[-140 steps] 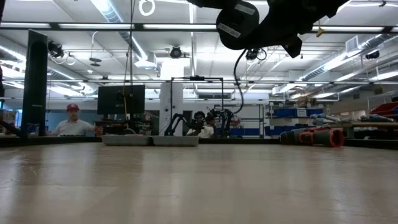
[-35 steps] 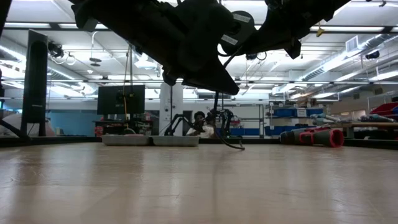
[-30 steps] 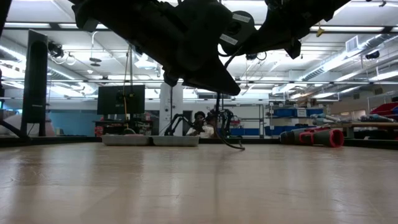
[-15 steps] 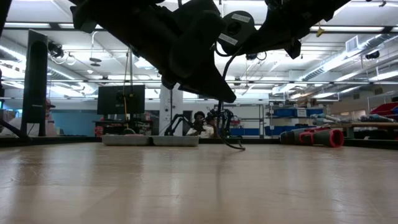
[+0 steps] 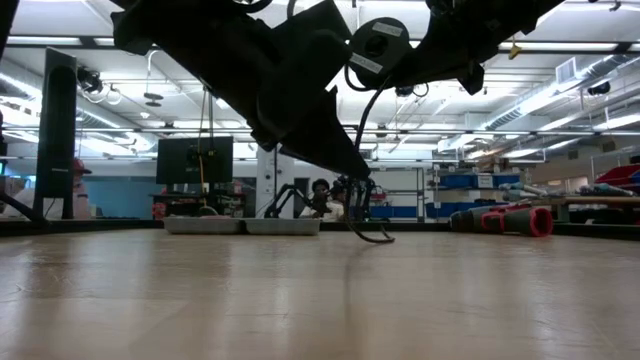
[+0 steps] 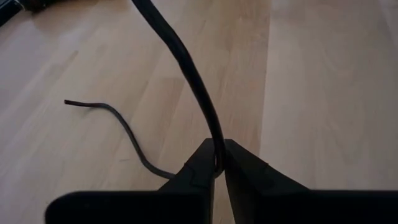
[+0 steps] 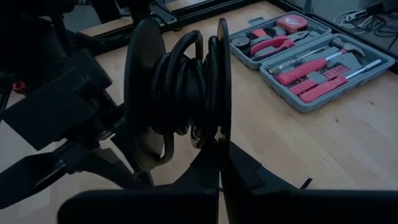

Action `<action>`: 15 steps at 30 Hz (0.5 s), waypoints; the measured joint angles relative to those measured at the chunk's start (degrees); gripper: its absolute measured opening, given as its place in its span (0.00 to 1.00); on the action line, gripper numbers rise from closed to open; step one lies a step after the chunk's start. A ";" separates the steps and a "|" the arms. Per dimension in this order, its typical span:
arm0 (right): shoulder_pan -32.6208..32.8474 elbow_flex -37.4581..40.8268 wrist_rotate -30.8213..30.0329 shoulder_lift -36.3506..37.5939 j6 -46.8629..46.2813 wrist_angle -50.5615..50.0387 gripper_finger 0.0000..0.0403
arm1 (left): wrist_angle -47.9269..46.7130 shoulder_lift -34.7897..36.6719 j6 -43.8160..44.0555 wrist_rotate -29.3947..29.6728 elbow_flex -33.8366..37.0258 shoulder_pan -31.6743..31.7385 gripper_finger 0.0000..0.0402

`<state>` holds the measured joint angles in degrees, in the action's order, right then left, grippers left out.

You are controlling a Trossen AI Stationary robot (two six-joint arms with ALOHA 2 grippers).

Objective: Coil cords

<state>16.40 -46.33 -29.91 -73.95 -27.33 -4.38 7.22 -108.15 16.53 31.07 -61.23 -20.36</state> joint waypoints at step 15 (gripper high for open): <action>0.00 0.00 0.03 -0.02 -0.02 0.00 0.00 | -2.40 0.04 0.20 -0.35 0.00 0.00 0.02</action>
<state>16.40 -46.33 -29.88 -73.97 -27.35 -4.38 4.82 -108.12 16.74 30.72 -61.23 -20.36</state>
